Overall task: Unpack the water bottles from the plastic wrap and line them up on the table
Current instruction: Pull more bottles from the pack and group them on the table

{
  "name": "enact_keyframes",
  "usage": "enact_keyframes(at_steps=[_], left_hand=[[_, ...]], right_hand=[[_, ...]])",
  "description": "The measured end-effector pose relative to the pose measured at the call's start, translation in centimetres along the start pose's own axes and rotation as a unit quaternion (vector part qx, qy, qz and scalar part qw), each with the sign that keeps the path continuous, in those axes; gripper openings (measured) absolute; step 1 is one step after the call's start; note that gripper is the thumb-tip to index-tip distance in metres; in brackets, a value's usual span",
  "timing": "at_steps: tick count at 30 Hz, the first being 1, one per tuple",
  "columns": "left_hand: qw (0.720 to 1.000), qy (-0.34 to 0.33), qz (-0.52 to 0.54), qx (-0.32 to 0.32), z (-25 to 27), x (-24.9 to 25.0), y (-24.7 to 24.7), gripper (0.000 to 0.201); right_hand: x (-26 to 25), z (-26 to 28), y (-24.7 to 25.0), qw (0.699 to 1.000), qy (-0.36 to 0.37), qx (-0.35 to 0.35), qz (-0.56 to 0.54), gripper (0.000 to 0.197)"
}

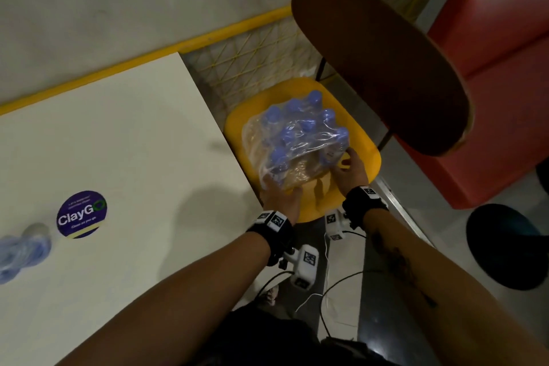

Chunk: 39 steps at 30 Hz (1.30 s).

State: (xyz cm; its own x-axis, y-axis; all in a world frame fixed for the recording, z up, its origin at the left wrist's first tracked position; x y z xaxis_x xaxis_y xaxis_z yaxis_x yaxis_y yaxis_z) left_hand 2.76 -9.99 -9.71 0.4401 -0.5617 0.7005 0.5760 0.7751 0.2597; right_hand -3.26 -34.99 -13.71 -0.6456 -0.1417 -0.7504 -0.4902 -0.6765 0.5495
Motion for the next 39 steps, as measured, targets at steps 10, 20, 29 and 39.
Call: enact_keyframes(at_steps=[10,20,29,39], left_hand=[[0.985,0.141,-0.046,0.089,-3.6,0.8,1.3,0.099],[0.972,0.013,-0.232,-0.025,-3.2,2.1,2.0,0.108],[0.914,-0.114,-0.343,-0.184,0.8,0.7,2.8,0.029],[0.952,-0.169,-0.254,-0.003,3.1,-11.6,28.4,0.027]], right_hand=[[1.5,-5.8,-1.5,0.996,-0.014,-0.081,0.041,0.096],[-2.6,1.5,-0.5,0.979,0.031,-0.177,0.092,0.048],[-2.2,10.9,-1.3,0.969,0.052,-0.185,0.156,0.034],[-12.6,22.4,-18.6,0.912,0.174,-0.315,0.195,0.064]])
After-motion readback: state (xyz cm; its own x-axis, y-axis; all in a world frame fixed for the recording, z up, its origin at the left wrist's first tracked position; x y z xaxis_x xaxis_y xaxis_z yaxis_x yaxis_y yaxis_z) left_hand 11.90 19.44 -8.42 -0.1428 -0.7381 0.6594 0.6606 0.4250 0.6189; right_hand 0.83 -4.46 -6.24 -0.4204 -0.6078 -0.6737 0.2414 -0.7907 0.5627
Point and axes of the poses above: each hand's wrist, its own z-axis away from the middle knuckle, its own y-axis out of the back of the hand, x = y × z, the point moved 9 cm from there along -z, towards the middle knuckle, and after that the axes turned 4 degrees about -x, right-handed, at the moved point
